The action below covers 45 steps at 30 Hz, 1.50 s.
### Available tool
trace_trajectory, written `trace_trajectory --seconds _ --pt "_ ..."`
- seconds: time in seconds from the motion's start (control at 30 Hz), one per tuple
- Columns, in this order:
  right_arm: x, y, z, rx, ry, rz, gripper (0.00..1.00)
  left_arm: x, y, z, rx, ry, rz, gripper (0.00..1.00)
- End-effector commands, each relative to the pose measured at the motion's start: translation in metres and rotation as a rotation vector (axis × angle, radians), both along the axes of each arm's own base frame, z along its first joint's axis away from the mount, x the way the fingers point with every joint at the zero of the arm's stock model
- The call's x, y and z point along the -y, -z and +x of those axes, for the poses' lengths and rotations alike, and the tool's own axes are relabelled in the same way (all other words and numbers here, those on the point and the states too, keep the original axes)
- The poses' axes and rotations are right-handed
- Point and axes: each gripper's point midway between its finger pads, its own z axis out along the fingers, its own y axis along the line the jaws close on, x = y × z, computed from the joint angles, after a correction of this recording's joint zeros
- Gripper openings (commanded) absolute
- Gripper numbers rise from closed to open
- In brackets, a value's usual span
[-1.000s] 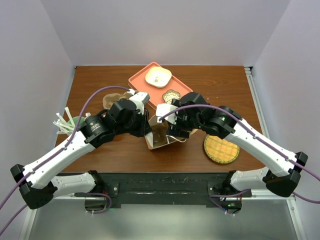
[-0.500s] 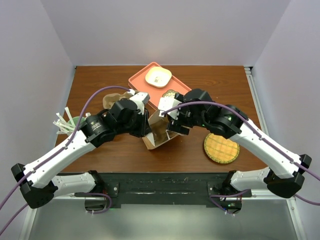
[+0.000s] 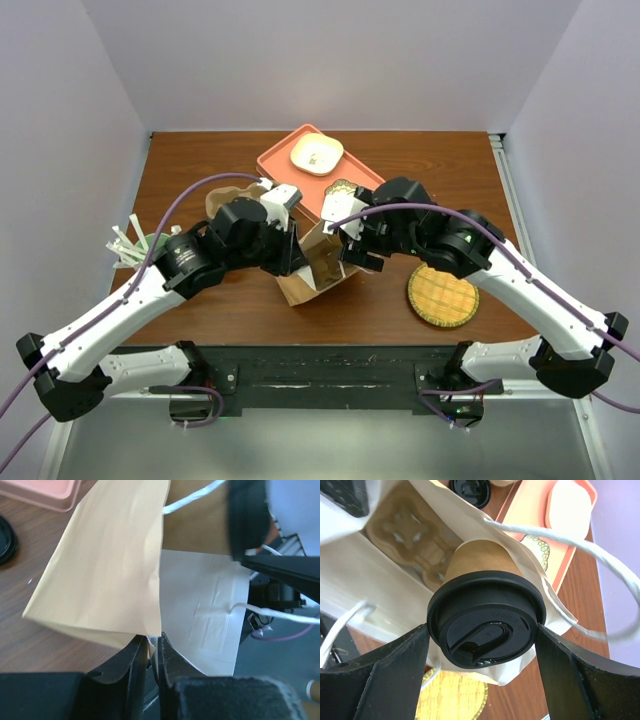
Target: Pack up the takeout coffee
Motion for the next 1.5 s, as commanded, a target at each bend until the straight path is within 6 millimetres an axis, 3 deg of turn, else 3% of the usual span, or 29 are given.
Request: trace_trajectory --seconds 0.0,0.17,0.23,0.47,0.7,0.83,0.87,1.03,1.23,1.47 --pt "0.007 0.006 0.000 -0.016 0.009 -0.058 0.65 0.018 -0.027 -0.013 0.130 0.194 -0.093 0.17" --pt "0.008 0.003 -0.004 -0.023 -0.023 -0.087 0.64 0.023 -0.033 -0.022 0.193 0.282 -0.142 0.13" --pt "0.012 0.005 -0.009 -0.034 -0.051 -0.116 0.64 0.023 -0.026 -0.027 0.200 0.307 -0.159 0.13" --pt "0.023 0.040 -0.022 -0.045 -0.111 -0.278 0.63 0.035 -0.010 -0.020 0.263 0.424 -0.126 0.14" --pt "0.012 0.049 -0.007 0.042 -0.147 -0.286 0.64 0.025 0.014 0.007 0.306 0.511 -0.013 0.16" --pt "0.009 0.051 -0.012 0.033 -0.165 -0.269 0.63 0.022 0.003 0.025 0.361 0.496 0.041 0.14" --pt "0.012 0.065 -0.011 0.029 -0.157 -0.288 0.64 0.022 0.002 0.029 0.375 0.486 0.042 0.14" --pt "0.038 0.096 -0.004 0.052 -0.085 -0.405 0.63 0.032 0.002 0.032 0.411 0.479 0.030 0.15" --pt "0.039 0.101 0.014 0.114 0.016 -0.461 0.64 0.035 -0.010 0.036 0.395 0.373 -0.016 0.11" --pt "0.044 0.118 0.017 0.108 0.047 -0.504 0.64 0.034 0.001 0.023 0.345 0.375 -0.066 0.13"
